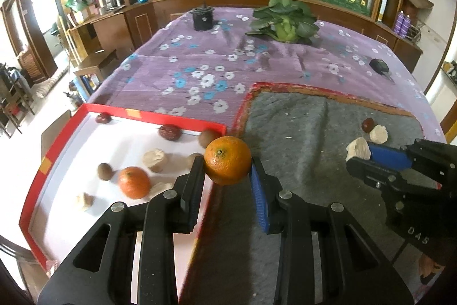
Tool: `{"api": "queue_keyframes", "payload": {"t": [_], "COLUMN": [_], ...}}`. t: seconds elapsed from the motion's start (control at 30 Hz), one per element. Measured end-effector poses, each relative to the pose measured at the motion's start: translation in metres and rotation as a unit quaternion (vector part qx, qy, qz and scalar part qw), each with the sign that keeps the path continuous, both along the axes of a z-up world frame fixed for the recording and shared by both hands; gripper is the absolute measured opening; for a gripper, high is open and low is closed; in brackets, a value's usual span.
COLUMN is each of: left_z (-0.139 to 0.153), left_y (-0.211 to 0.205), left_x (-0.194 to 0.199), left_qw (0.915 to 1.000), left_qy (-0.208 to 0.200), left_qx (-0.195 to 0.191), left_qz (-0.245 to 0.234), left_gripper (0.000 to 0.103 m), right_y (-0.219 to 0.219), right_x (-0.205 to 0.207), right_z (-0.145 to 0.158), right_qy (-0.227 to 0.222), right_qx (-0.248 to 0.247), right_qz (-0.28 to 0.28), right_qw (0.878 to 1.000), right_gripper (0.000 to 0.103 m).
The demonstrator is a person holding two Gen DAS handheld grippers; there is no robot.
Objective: Organize fruits
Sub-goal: 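Grasp the orange with the left gripper while the right grasps a white cube, then carry the orange and white cube into the tray and open both grippers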
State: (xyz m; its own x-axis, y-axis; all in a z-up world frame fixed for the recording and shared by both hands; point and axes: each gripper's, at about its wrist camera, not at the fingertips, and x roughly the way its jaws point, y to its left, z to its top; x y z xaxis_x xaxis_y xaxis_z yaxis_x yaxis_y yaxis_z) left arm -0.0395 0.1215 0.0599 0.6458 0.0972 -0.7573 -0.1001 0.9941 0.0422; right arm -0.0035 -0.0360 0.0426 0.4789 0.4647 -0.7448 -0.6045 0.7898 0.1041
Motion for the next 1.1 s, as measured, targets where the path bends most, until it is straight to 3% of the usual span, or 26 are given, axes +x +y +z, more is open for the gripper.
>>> {"api": "queue_keyframes", "payload": {"t": [0.47, 1.1], "left_z": [0.007, -0.002], "left_y": [0.042, 0.104], "left_x": [-0.026, -0.059], "left_qw": [0.9989, 0.9957], "left_qy": [-0.014, -0.001], "left_qx": [0.018, -0.016], "left_qz": [0.042, 0.091], "left_gripper": [0.031, 0.031], "right_y": [0.049, 0.12], "right_x": [-0.027, -0.057], "right_z": [0.006, 0.008], "right_qy": [-0.005, -0.003], "right_qx": [-0.009, -0.022], "right_qz": [0.05, 0.126], "right_qw": [0.999, 0.992], "right_gripper": [0.024, 0.024]}}
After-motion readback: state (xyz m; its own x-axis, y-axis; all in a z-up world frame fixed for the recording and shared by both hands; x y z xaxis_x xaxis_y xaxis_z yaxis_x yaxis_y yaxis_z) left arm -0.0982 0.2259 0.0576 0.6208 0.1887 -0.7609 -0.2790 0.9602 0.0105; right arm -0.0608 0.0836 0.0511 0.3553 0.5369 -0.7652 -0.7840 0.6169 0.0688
